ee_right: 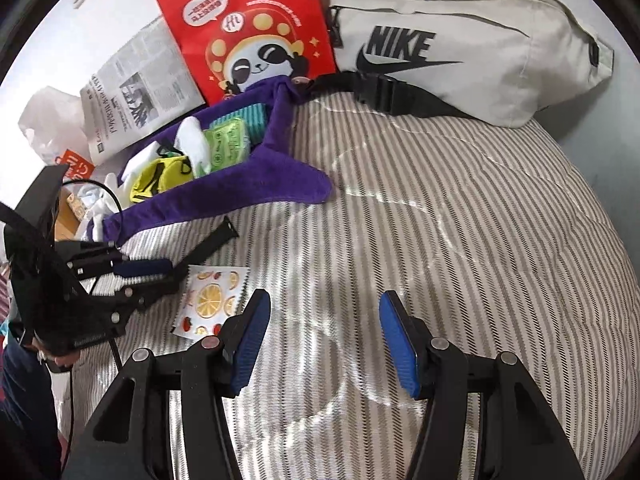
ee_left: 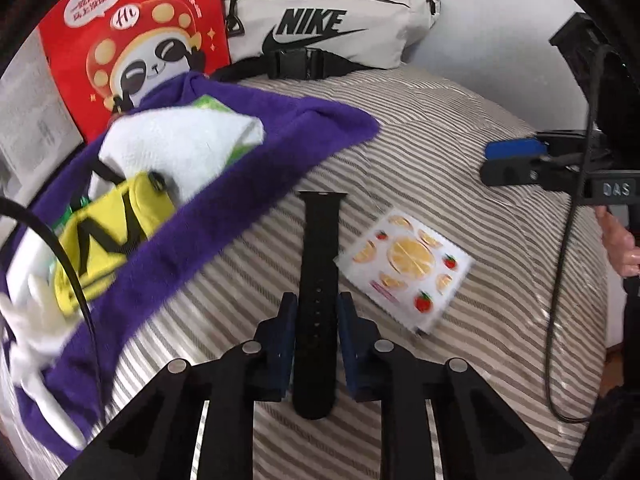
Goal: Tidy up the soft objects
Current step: 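Grasp the black watch band with the left gripper while the right moves to the orange-print packet, then grasp the orange-print wipes packet with the right gripper while the left holds the band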
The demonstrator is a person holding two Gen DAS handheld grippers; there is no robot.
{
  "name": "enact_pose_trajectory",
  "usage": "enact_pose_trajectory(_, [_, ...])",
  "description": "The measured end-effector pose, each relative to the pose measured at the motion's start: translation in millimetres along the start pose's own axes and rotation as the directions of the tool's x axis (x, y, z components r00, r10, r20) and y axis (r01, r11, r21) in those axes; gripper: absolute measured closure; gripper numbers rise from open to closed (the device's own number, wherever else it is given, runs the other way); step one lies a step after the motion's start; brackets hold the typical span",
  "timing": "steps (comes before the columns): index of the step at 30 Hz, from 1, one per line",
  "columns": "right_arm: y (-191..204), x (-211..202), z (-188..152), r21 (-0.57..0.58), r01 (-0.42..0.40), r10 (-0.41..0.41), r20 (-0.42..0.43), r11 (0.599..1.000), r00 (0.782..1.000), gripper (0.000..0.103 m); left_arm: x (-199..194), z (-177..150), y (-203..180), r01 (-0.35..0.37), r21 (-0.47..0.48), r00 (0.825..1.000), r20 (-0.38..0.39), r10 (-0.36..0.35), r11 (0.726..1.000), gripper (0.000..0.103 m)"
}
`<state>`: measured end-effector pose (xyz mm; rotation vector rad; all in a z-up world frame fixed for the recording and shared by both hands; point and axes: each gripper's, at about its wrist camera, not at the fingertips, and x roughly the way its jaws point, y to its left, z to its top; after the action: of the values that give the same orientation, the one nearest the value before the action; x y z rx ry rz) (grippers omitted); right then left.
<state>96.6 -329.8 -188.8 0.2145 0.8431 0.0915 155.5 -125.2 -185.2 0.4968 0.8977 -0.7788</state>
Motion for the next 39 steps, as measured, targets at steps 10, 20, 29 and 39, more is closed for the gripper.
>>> enact_pose_trajectory(10, [8, 8, -8, -0.008, -0.026, 0.026, -0.035, 1.0, 0.999, 0.046, 8, 10, -8, -0.061, -0.004, 0.998, 0.026, 0.061, 0.998, 0.083])
enact_pose_trajectory(20, [34, 3, -16, -0.044, -0.036, 0.034, -0.051, 0.998, 0.998, 0.046, -29, -34, 22, -0.094, -0.216, 0.994, 0.026, 0.102, 0.972, 0.083])
enact_pose_trajectory(29, [78, 29, -18, -0.086, -0.031, 0.022, -0.113, 0.996, 0.993, 0.046, -73, -102, 49, -0.251, -0.363, 0.966, -0.037, 0.255, 0.897, 0.083])
enact_pose_trajectory(39, [109, 52, -17, -0.031, 0.073, -0.076, -0.105, 0.997, 0.992, 0.019, -83, -145, 63, -0.219, -0.5, 0.97, -0.02, 0.241, 0.838, 0.083])
